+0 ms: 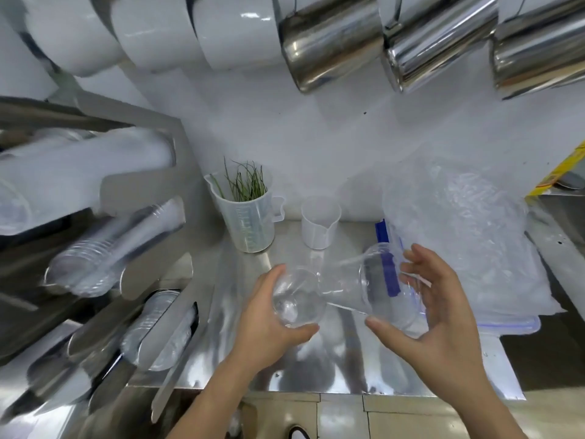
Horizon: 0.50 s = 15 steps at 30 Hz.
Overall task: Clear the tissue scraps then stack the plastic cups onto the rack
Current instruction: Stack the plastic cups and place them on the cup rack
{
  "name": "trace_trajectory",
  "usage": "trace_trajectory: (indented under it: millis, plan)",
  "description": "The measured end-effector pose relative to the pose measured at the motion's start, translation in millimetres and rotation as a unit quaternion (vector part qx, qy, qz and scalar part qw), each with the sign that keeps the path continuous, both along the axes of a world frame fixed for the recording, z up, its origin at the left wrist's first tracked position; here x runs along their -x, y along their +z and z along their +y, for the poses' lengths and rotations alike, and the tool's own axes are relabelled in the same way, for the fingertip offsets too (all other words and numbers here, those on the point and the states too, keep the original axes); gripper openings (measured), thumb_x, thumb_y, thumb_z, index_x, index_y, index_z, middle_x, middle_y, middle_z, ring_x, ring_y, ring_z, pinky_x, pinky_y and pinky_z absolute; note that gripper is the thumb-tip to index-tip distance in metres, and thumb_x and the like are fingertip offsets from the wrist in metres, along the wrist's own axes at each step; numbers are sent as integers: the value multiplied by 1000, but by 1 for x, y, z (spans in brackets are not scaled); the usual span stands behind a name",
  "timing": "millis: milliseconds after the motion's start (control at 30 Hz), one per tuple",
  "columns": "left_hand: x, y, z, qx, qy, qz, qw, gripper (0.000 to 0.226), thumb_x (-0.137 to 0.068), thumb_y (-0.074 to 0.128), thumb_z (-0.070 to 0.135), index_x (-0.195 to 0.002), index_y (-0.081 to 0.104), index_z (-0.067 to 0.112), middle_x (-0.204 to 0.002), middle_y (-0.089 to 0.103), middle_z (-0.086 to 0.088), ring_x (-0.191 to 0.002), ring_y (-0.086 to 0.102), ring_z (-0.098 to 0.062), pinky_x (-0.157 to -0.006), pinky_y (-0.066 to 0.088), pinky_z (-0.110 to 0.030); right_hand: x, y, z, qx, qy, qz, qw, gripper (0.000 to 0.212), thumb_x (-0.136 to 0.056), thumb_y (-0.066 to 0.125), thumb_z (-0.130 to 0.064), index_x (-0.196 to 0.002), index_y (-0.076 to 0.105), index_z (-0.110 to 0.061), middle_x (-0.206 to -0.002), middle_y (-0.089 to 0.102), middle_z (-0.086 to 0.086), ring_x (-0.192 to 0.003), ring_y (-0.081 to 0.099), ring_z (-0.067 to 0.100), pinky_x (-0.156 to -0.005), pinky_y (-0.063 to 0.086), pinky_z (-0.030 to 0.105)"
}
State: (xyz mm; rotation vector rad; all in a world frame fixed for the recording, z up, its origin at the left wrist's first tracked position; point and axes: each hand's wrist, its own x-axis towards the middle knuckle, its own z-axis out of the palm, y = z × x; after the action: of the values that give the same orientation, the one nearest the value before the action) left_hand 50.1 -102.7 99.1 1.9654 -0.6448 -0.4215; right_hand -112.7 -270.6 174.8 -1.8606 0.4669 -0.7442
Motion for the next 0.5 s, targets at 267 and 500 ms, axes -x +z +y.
trace_trajectory:
  millis: [267,500]
  plan:
    - [12,25,22,1,-42,32,999,106,-49,95,38,-135,36,51,-128,51,39,-122,51,9,-99,45,-17,-10,4,17,-30,124,2,992,101,-51,92,-29,-139,43,-32,-137,55,-7,-123,55,19,-103,44,23]
    - [14,45,46,78,-78,108,988,83,-54,93,29,-128,57,34,-129,66,4,-124,59,-21,-105,46,-53,-27,10,20,-63,226,3,972,107,-53,93,-33,-145,39,-28,-138,57,1,-132,51,23,-111,39,42]
